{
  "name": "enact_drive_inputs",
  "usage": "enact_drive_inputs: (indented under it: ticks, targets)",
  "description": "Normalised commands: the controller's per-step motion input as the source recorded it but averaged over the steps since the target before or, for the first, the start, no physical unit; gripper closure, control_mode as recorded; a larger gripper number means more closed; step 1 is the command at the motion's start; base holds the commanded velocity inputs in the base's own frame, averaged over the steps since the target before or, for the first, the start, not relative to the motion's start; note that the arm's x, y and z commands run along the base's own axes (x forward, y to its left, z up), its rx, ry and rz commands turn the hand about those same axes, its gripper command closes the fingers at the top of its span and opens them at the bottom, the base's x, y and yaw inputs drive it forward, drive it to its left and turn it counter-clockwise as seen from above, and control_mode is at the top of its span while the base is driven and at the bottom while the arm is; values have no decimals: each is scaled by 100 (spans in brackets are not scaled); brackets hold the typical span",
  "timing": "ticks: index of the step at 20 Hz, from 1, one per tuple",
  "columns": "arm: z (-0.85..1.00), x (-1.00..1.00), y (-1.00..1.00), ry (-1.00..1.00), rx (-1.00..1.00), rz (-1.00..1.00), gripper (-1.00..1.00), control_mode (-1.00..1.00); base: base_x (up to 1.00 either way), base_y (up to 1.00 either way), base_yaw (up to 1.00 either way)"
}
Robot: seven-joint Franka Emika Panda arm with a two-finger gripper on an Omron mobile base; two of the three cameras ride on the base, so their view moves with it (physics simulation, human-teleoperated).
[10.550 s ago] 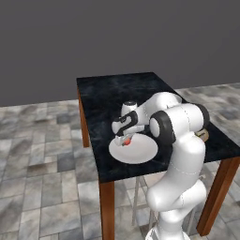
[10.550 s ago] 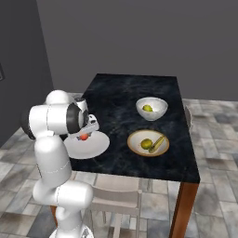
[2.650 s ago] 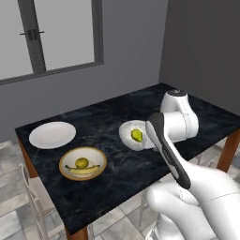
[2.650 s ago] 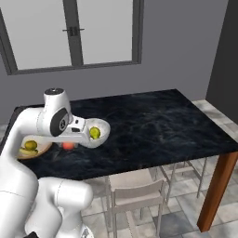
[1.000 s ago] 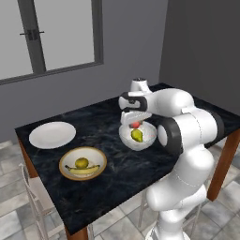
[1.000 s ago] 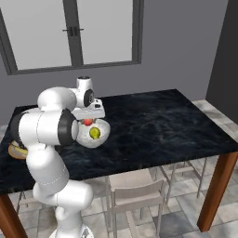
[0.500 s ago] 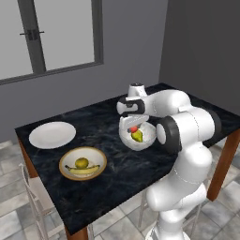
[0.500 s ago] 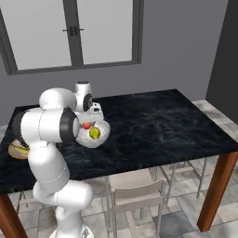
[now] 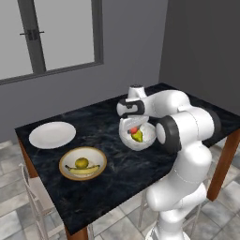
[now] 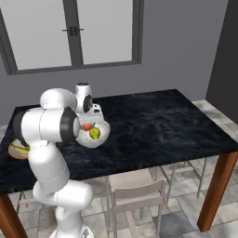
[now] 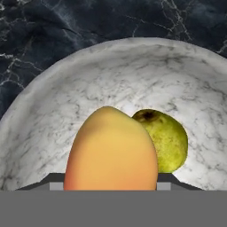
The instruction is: Take the fruits from the plate on the dining counter and place two fruits in each bowl.
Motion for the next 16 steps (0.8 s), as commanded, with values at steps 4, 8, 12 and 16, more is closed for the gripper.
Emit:
enact_drive_inputs:
  ticks: [4, 8, 12, 16]
  targets:
    - [-24, 0, 0, 3, 0, 3, 100, -100, 0, 0, 0]
    - [-16, 0, 0, 2, 0, 2, 100, -100, 0, 0, 0]
    - [-12, 0, 0, 0, 0, 1, 100, -100, 0, 0, 0]
    - [-3, 0, 0, 0, 0, 1, -100, -100, 0, 0, 0]
